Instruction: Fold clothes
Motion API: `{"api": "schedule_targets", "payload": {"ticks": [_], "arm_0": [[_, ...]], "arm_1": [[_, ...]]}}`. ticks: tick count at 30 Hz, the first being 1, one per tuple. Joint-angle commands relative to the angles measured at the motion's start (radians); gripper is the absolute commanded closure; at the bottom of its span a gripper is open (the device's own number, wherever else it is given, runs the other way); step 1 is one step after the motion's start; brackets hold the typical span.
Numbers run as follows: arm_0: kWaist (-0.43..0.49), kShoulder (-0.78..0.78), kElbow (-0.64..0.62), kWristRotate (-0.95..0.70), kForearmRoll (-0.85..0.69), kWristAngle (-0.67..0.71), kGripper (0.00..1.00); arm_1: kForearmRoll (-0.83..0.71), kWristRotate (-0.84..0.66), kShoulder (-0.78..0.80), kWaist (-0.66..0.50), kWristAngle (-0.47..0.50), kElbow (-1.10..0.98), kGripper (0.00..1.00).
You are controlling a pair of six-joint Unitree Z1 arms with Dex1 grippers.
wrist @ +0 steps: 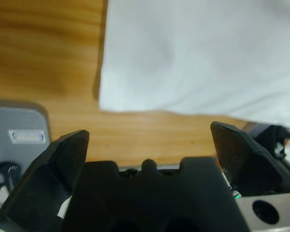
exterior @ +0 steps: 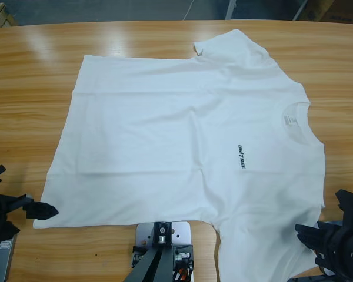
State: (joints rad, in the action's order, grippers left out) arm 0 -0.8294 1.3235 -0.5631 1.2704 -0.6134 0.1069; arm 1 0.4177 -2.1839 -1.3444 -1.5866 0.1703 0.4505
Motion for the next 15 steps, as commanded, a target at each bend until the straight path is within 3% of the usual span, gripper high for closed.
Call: {"api": "schedule_targets", "payload": {"ticks": [1,15], "arm_0": [[-0.004,0.07,0.13,0.047,0.215,-0.004,0.032],[-0.025,0.06,0.161,0.102,0.236,0.043,0.045]], "arm_1": [[0.029,0.015,0.022,0.002,-0.005,-0.01,1.0],[0.034,0.01,0.022,0.002,-0.005,-0.013,1.0]]}}
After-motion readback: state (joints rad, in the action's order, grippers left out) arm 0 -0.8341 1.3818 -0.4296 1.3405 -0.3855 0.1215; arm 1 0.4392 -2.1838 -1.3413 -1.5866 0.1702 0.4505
